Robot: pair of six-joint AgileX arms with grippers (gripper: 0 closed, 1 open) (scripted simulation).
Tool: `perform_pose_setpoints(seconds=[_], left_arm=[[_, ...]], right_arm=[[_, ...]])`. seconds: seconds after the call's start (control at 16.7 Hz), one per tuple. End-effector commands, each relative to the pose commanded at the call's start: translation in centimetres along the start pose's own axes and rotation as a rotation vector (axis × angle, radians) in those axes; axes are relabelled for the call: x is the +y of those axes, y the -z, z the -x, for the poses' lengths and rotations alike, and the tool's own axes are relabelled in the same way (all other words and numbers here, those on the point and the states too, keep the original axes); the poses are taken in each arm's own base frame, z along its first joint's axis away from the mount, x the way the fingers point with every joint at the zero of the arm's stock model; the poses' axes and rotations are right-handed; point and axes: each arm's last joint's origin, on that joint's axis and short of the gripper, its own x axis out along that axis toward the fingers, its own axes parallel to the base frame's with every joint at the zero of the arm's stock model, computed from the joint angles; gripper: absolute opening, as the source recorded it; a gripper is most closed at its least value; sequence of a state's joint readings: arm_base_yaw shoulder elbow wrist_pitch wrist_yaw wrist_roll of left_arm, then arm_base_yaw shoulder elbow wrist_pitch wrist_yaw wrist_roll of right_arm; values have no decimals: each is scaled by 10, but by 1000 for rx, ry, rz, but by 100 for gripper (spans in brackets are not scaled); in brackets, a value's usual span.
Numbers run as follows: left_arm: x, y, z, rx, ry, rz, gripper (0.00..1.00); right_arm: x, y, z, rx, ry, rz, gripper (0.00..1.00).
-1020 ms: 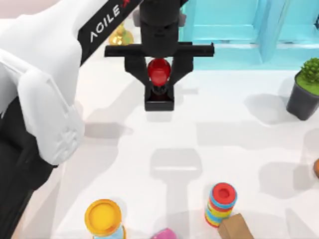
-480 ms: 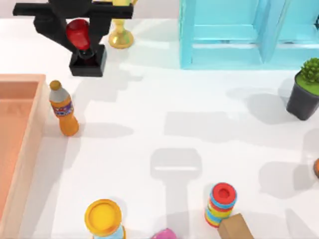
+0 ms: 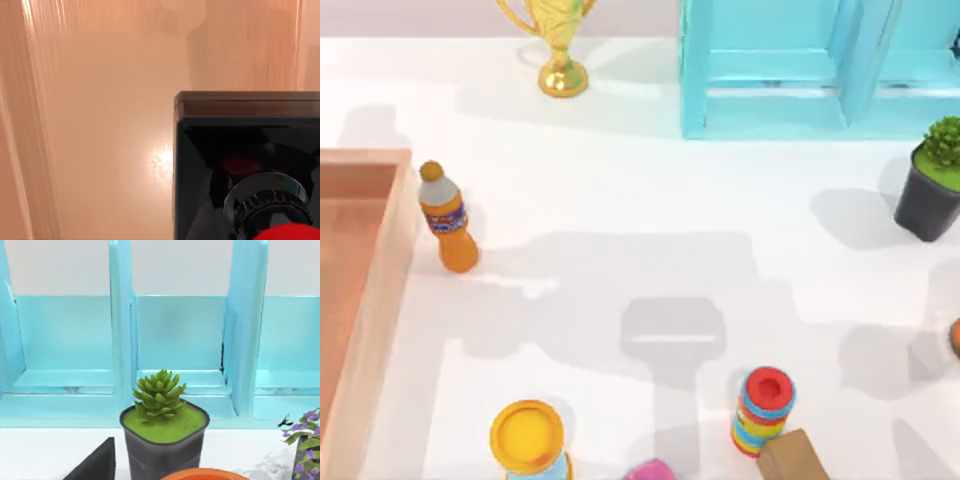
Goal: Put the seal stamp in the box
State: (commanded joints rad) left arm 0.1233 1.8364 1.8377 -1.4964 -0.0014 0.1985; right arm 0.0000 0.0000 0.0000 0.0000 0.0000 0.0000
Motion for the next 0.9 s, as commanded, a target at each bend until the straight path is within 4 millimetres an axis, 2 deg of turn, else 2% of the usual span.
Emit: perform_pose_setpoints(seconds=[0.12,0.3,0.66,0.9], left_arm=[[27,16,-13,40,2,26,0],[44,27,-25,76,8,49,0],[43,26,-30,81,8,39,0],[44,28,-58,71,4,43,0]], right_arm=[[0,0,0,0,0,0,100],[0,0,0,0,0,0,100],[0,0,0,0,0,0,100],[0,0,0,0,0,0,100]])
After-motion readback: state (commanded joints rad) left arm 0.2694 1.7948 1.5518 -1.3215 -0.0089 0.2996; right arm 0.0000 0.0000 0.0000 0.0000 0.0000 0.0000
